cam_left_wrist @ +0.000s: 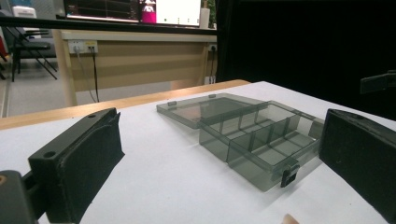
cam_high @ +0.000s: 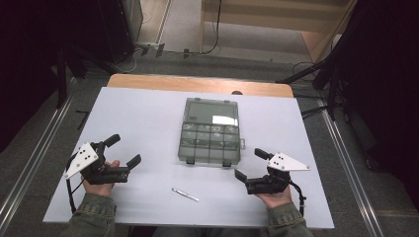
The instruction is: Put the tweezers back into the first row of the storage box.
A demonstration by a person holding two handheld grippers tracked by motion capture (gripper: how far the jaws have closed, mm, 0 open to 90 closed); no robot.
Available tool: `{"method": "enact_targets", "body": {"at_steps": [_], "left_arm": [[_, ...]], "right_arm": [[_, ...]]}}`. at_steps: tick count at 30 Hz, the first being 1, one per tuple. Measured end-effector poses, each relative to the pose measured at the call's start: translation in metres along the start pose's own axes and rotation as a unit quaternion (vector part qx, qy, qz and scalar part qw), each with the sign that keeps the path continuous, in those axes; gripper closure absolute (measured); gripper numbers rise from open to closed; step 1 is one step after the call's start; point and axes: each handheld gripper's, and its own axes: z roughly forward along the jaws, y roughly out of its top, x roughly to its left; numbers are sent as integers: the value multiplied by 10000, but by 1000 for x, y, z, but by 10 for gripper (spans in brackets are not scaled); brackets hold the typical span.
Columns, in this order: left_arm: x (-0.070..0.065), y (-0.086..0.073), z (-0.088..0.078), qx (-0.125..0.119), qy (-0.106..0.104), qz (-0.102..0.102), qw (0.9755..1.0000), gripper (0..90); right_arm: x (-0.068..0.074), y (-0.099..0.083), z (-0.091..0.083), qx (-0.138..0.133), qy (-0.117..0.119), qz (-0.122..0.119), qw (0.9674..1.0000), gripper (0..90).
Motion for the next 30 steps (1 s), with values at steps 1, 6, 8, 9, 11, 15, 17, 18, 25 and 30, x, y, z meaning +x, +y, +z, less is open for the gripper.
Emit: {"method": "enact_targets", "body": {"at_steps": [1,6,8,9,11,15,17,18,25,30], "left_arm": [[0,0,0,-6,4,-8,10000,0],[0,0,0,2,-2,-11,10000,0],[0,0,0,-3,-3,-26,10000,0],[0,0,0,1,-8,-17,10000,0],[1,0,0,6,-19,-26,10000,0],[1,0,1,1,-34,-42,10000,0],[1,0,0,9,-32,-35,10000,0],[1,0,0,12,-26,-28,10000,0],[0,0,0,25,-22,10,10000,0],[0,0,0,33,-25,10,10000,0]], "right_arm": [[1,0,2,25,26,-12,10000,0],[8,1,8,190,146,-129,9996,0],[10,0,11,238,188,-162,9994,0],[12,0,12,291,197,-194,9992,0],[15,0,15,365,210,-261,9988,0],[21,0,21,497,193,-415,9977,0],[23,0,25,564,202,-429,9973,0],[23,0,25,564,202,-429,9973,0],[33,0,37,760,408,-456,9952,0],[39,0,44,967,498,-582,9924,0]]}}
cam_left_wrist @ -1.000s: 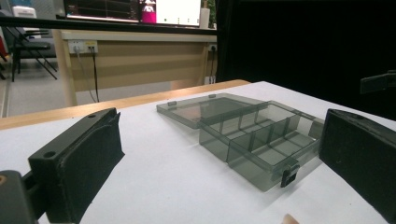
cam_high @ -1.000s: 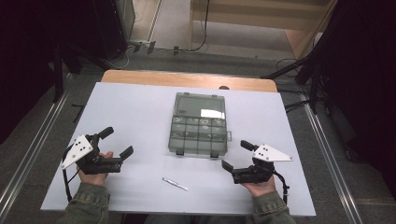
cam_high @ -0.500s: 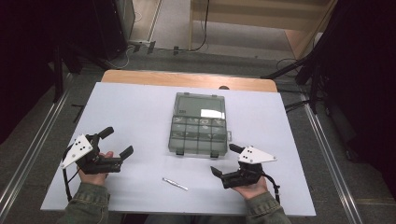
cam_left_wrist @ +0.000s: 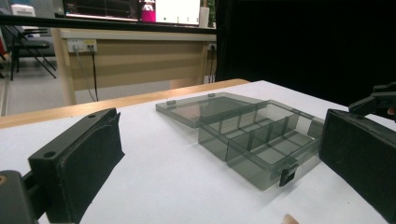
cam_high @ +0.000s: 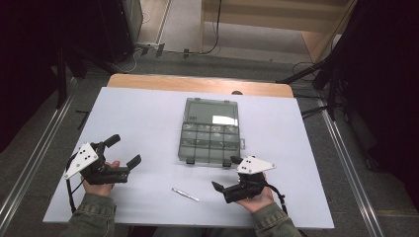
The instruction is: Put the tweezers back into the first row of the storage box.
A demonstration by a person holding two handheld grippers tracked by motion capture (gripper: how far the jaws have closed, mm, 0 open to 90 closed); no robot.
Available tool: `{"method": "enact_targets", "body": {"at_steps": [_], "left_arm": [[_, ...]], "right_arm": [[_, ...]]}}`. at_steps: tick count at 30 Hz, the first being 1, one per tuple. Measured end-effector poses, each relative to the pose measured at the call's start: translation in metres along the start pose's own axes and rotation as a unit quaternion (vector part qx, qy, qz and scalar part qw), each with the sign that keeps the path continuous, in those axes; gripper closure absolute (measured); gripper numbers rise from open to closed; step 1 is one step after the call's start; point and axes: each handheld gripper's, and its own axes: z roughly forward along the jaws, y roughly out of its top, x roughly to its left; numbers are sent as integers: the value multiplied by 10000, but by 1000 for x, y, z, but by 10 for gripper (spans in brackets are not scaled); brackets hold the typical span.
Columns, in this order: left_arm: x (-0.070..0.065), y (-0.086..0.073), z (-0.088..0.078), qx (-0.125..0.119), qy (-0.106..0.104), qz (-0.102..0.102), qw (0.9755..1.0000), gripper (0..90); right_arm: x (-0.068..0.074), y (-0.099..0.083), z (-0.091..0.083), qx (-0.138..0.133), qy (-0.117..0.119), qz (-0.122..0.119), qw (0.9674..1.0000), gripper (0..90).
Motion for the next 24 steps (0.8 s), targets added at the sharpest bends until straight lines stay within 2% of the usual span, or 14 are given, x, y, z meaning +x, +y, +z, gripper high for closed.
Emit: {"method": "enact_targets", "body": {"at_steps": [10,11,14,15,19,21,24], "left_arm": [[0,0,0,28,0,10,10000,0],[0,0,0,29,-2,5,10000,0],[0,0,0,25,-2,9,10000,0],[0,0,0,29,-5,4,10000,0],[0,0,0,32,-10,-8,10000,0],[0,0,0,27,-13,-17,10000,0],[1,0,0,25,-6,-43,10000,0]], "right_arm": [[7,7,15,377,257,-69,9989,0],[8,8,19,492,323,-75,9982,0],[10,10,23,569,369,-82,9977,2],[12,11,26,668,443,-116,9967,22],[16,14,30,747,460,-174,9960,31],[20,17,34,904,507,-201,9944,51],[22,20,36,1002,548,-203,9933,62]]}}
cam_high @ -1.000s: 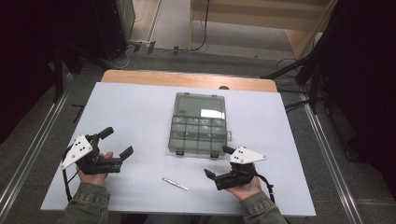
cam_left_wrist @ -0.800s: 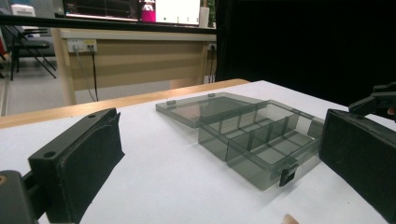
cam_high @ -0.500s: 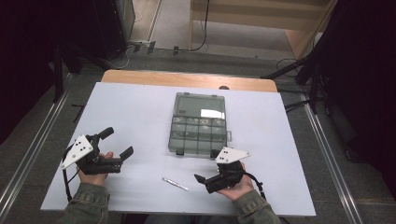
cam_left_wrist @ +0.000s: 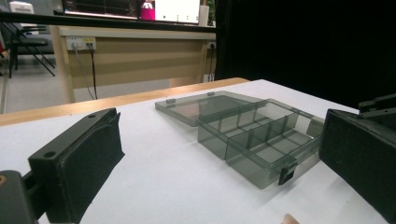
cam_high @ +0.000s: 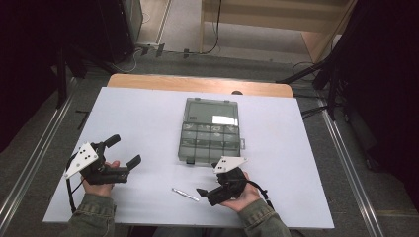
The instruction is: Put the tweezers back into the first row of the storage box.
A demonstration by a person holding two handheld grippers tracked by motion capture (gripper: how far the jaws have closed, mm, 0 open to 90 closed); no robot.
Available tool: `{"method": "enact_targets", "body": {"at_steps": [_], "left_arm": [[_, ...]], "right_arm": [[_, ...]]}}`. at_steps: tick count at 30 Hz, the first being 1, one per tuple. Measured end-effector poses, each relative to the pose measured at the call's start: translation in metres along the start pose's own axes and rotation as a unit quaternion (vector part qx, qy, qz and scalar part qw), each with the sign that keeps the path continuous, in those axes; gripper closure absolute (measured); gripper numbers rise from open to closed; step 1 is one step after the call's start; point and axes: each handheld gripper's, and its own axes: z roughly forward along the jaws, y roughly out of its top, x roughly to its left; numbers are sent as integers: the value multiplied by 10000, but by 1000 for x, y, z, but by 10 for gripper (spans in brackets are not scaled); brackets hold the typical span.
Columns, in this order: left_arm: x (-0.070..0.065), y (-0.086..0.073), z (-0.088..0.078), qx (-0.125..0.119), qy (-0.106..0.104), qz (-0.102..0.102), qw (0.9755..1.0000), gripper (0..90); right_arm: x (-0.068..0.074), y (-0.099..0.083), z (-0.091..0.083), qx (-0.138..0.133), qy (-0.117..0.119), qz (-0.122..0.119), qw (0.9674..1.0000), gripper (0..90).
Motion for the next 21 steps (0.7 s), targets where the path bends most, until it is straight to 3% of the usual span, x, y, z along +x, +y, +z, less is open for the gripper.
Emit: {"method": "enact_targets", "body": {"at_steps": [11,21], "left_arm": [[0,0,0,-3,-12,-24,10000,0],[1,0,0,-30,-6,-34,10000,0]], "right_arm": [[8,17,14,497,239,-149,9984,85],[18,31,30,958,438,-335,9939,96]]}}
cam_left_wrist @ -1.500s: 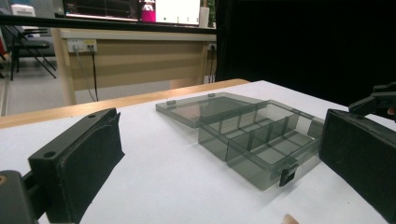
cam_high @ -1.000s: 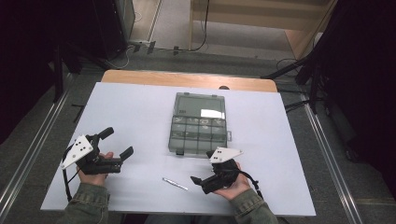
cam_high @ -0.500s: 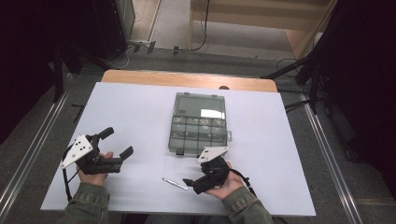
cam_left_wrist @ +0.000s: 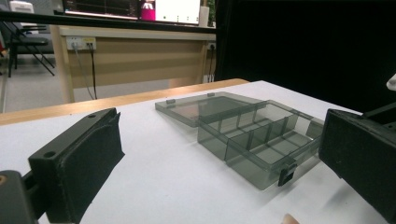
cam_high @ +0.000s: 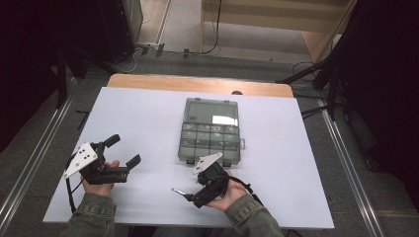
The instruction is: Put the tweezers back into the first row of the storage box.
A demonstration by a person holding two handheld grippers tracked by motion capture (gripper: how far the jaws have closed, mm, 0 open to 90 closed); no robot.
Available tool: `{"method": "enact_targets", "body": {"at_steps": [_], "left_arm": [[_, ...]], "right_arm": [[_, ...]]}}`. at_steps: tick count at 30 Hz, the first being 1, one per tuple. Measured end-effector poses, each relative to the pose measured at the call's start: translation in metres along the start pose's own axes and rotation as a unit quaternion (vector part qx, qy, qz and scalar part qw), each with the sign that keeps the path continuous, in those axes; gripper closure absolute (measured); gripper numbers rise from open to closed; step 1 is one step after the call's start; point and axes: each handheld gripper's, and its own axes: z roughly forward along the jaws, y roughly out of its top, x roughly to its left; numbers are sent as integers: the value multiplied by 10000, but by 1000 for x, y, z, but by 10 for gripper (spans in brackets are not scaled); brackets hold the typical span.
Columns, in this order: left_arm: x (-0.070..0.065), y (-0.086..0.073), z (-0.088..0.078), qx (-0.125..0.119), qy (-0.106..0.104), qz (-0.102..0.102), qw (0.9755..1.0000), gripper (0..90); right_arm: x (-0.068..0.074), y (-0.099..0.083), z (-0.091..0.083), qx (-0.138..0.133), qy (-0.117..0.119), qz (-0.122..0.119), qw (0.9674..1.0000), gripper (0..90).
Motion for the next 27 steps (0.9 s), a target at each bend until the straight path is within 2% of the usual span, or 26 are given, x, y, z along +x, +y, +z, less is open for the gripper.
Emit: {"method": "enact_targets", "body": {"at_steps": [3,5,8,11,12,13,14,16,17,19,21,22,24,26,27], "left_arm": [[0,0,0,-1,1,-10,10000,0],[0,0,0,-3,1,-13,10000,0],[0,0,0,-11,9,-12,10000,0],[1,0,0,-14,12,-21,10000,0],[1,0,-1,-20,13,-36,10000,0],[1,0,-1,-20,13,-36,10000,0],[1,0,0,-27,12,-44,10000,0],[1,0,-1,-26,9,-48,10000,0],[1,0,-1,-26,8,-49,10000,0],[2,0,-1,-39,-3,-57,10000,0],[2,0,-1,-43,-5,-61,10000,0],[2,0,-1,-46,0,-67,10000,0],[2,0,-1,-47,3,-68,10000,0],[2,0,-2,-55,5,-68,10000,0],[2,0,-2,-55,5,-68,10000,0]], "right_arm": [[3,7,5,236,35,-62,9997,107],[4,8,7,288,68,-50,9996,113],[6,15,15,542,96,-178,9983,139],[9,17,17,701,82,-133,9974,154],[10,20,20,811,117,-201,9964,223],[10,20,20,811,117,-201,9964,223],[12,23,22,880,138,-228,9958,317],[13,25,24,892,238,-340,9951,393],[13,25,24,892,238,-340,9951,393],[16,28,26,1058,187,-403,9934,486],[16,28,28,1060,242,-415,9932,507],[17,28,28,1148,204,-397,9924,563],[17,29,29,1153,189,-406,9923,594],[17,29,30,1201,142,-451,9916,740],[17,29,30,1201,142,-451,9916,740]]}}
